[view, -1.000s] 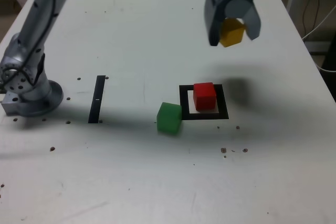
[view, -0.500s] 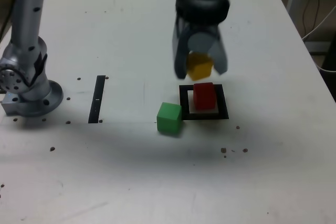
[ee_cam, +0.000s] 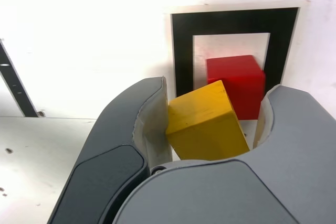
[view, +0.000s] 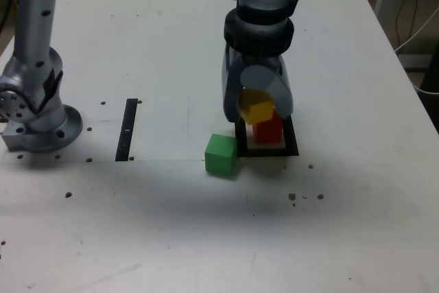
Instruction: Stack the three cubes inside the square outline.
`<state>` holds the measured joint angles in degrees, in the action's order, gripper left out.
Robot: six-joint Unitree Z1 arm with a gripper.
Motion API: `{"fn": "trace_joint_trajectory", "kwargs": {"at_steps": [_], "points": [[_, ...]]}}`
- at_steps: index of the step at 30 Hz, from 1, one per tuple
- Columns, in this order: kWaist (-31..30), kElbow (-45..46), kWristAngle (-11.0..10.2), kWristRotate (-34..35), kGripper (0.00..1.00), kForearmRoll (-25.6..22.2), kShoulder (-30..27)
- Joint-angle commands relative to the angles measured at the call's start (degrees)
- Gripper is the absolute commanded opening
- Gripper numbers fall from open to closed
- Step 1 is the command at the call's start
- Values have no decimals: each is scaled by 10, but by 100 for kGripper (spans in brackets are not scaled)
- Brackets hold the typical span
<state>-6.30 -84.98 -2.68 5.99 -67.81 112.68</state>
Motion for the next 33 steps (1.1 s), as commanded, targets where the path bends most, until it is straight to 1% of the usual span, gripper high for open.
{"fn": "trace_joint_trajectory", "kwargs": {"at_steps": [1,9,19,21,23,27,29,31,33], "points": [[-1,-3,-3,1,49,7,-2],[-1,-3,-11,2,49,22,0],[-1,-1,-5,0,50,29,12],[-1,-1,-6,0,54,32,14],[-1,0,-7,-1,61,36,14],[-1,7,-6,0,85,44,14],[-1,12,-5,0,95,47,13],[-1,15,-5,1,99,50,13],[-1,17,-5,1,100,50,13]]}}
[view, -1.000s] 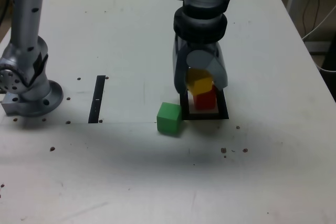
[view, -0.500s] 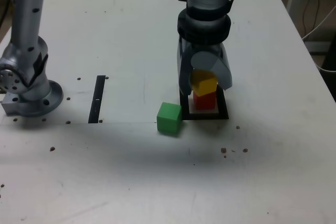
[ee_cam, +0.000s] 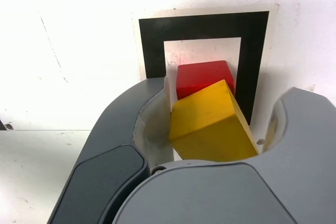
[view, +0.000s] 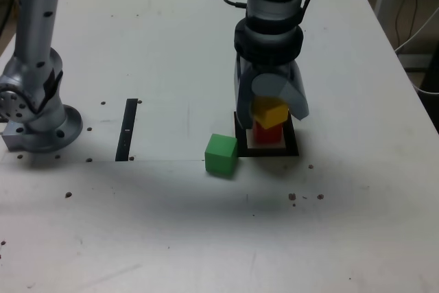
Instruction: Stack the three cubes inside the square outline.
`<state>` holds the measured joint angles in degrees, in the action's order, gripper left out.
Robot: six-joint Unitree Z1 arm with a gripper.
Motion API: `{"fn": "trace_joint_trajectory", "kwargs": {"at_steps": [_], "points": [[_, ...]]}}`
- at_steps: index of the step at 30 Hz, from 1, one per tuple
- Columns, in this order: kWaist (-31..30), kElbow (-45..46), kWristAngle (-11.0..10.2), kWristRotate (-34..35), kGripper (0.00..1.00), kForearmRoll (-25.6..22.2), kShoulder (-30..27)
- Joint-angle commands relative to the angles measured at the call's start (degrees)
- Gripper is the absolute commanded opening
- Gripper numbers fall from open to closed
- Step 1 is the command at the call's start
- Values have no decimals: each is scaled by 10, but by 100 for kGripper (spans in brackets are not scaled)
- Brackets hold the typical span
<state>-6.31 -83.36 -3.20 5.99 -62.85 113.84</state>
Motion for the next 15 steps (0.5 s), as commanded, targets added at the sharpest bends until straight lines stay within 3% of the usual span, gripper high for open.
{"fn": "trace_joint_trajectory", "kwargs": {"at_steps": [1,15], "points": [[-1,1,0,1,100,0,1],[-2,-6,-8,1,100,-34,-54]]}}
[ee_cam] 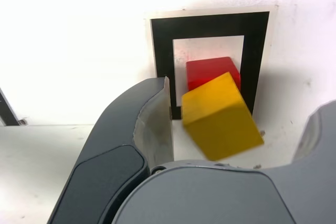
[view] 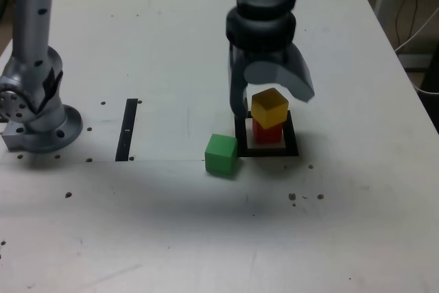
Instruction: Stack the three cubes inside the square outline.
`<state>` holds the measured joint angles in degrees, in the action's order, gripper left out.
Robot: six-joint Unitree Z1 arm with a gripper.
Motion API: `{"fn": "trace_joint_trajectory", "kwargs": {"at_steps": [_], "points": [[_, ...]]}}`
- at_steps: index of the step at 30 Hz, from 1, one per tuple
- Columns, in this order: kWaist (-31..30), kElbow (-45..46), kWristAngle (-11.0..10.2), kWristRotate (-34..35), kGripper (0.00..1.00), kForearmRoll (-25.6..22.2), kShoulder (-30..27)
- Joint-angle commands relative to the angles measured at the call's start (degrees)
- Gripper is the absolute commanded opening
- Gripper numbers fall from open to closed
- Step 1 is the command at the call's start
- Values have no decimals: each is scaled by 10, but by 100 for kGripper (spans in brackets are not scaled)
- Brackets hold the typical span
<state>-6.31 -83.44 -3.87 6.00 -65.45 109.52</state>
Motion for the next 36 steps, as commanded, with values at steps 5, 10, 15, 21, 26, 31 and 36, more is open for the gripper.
{"fn": "trace_joint_trajectory", "kwargs": {"at_steps": [5,10,15,21,26,31,36], "points": [[-15,-4,-4,2,100,-42,-59],[-40,27,3,6,100,-61,-100],[-82,57,11,15,100,-67,-118],[-137,80,12,28,100,-62,-119],[-163,112,7,30,100,-37,-111],[-167,165,1,29,100,13,-102],[-167,179,0,25,100,41,-83]]}}
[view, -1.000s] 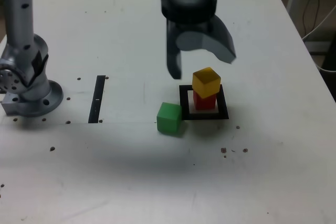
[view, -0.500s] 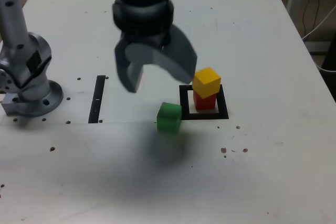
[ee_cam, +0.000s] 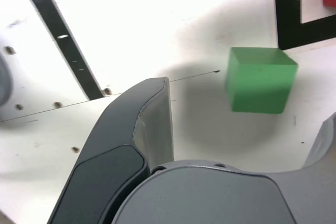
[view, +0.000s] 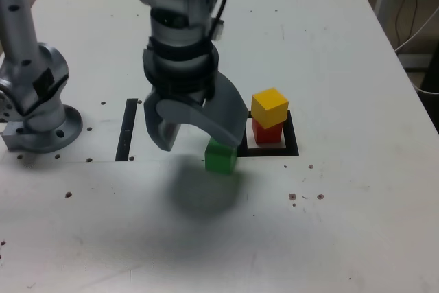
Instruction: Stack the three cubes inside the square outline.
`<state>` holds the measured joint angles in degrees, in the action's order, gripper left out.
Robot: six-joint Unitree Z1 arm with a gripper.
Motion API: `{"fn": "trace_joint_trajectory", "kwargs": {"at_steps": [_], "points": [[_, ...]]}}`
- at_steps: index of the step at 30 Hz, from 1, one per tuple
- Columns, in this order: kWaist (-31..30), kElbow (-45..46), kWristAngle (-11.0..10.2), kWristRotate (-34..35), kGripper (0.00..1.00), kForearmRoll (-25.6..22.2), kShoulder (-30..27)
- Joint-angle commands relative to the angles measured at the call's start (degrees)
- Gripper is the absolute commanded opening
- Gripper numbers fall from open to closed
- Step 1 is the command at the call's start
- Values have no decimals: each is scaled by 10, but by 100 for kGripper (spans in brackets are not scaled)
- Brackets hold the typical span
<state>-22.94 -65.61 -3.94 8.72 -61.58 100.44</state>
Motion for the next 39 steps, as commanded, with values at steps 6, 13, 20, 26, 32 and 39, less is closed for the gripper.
{"fn": "trace_joint_trajectory", "kwargs": {"at_steps": [6,13,20,26,32,39], "points": [[-1,-6,4,-4,98,13,34],[-1,-25,6,-4,92,21,62],[0,-30,6,-4,88,35,91],[6,-25,8,-4,79,42,104],[9,-28,12,-3,66,42,107],[10,-36,8,1,53,31,109]]}}
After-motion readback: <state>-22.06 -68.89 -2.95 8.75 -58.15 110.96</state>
